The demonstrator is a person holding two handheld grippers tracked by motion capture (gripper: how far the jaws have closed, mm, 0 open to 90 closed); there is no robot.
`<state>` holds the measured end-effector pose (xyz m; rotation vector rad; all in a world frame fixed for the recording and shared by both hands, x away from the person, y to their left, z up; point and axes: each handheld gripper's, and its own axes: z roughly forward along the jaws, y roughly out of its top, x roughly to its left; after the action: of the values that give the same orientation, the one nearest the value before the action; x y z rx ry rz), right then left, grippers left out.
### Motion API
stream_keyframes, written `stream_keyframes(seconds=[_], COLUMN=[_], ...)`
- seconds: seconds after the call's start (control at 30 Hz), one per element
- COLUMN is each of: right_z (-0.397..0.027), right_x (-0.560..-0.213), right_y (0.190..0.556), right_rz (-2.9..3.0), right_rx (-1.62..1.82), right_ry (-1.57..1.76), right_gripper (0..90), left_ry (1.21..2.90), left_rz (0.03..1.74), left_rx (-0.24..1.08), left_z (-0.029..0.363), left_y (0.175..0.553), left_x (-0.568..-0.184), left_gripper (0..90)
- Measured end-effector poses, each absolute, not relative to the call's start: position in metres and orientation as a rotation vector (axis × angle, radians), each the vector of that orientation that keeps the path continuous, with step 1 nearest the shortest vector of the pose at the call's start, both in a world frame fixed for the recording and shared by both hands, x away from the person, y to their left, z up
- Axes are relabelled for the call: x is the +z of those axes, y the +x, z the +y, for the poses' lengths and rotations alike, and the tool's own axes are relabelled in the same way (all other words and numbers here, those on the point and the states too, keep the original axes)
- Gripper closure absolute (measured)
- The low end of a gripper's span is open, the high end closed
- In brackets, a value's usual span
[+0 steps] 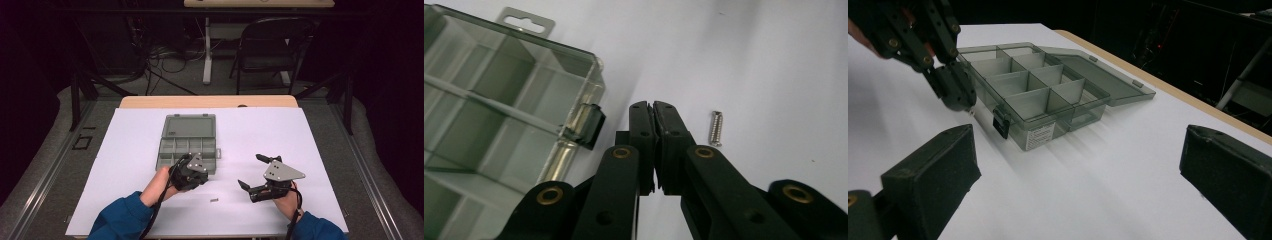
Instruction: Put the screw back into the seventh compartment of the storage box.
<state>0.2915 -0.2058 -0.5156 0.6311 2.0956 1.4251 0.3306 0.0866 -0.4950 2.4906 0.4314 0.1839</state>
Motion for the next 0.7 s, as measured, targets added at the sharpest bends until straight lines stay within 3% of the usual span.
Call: stream_keyframes(seconds=[0.7], right_z=[-0.206], right_x=[-0.515], right_y=[0.292], right_rz=[2.089], right_rx=[1.430], right_ry=[0.630], right_gripper=[1.4], left_ry=[2.484], left_rz=[0.486], left_rx=[0.305], left_z=[0.091], left_y=[0.367], left_x=[-0.457], left_gripper=[88.1])
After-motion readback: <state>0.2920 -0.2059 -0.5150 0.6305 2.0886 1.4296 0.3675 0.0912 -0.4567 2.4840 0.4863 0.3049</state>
